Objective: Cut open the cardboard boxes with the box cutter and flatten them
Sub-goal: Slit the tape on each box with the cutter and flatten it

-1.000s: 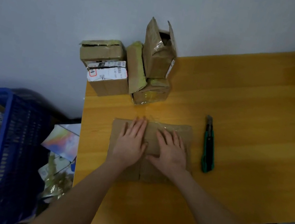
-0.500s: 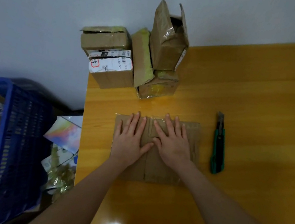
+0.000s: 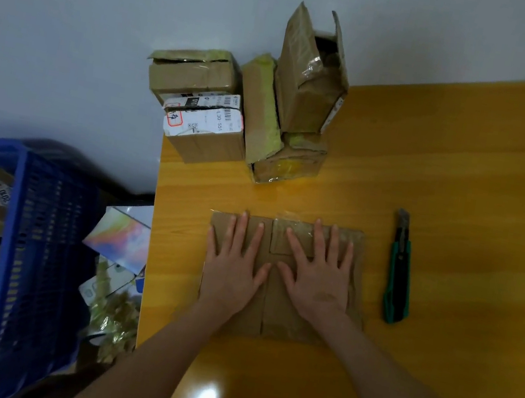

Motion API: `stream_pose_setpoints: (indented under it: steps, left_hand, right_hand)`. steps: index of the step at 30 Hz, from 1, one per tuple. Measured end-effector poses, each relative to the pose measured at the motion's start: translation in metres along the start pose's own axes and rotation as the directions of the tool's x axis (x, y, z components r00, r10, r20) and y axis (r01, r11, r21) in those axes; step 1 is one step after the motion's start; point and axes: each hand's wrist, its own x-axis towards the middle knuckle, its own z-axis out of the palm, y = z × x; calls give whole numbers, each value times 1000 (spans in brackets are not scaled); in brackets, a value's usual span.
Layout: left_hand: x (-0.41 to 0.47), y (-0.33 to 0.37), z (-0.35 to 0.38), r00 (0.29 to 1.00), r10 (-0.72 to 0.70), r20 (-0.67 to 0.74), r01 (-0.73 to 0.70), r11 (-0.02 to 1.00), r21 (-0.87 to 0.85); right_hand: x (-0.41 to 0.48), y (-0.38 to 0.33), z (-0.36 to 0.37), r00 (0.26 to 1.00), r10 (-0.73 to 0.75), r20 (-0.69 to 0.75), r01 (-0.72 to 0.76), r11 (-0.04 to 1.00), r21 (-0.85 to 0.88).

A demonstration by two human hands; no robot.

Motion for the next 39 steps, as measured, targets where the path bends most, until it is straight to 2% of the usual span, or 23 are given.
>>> stream_pose_setpoints:
  steps: [7, 9, 12, 18, 28, 33, 34, 36, 37, 39]
  left_hand:
    - [-6, 2, 2, 999, -26, -31, 26, 1000, -17]
    - [-12, 6, 3, 996, -77, -42, 75, 996, -45]
    - [-28, 12, 4, 991, -132, -31, 130, 989, -71]
    - [-33, 13, 10, 989, -149, 0, 149, 989, -28]
    - [-34, 15, 7, 987, -158, 23, 159, 987, -8]
    - [-35, 14, -8, 987, -152, 57, 156, 985, -79]
    - [-37, 12, -13, 983, -175, 61, 181, 978, -105]
    - [-42, 6, -25, 953, -296, 59, 301, 934, -194]
    - [-45, 3, -33, 923, -378, 68, 382, 883, -274]
    - [-49, -1, -42, 853, -499, 150, 506, 723, -470]
  right_hand:
    - [3, 0, -3, 998, -3, 55, 2, 1000, 11]
    - [2, 1, -7, 994, -57, 88, 55, 998, 26]
    - [-10, 10, -7, 990, -132, 39, 132, 991, 0]
    - [-38, 16, 12, 988, -147, -36, 146, 988, -46]
    - [-38, 16, 6, 991, -128, 43, 129, 991, -23]
    - [-38, 19, -17, 985, -153, 84, 148, 987, 64]
    - [-41, 22, -25, 988, -117, 96, 107, 988, 108]
    - [-49, 27, -45, 996, 52, 72, -65, 978, 196]
    - [-54, 29, -55, 984, 159, 82, -175, 950, 259]
    - [-64, 32, -67, 933, 295, 205, -357, 832, 425]
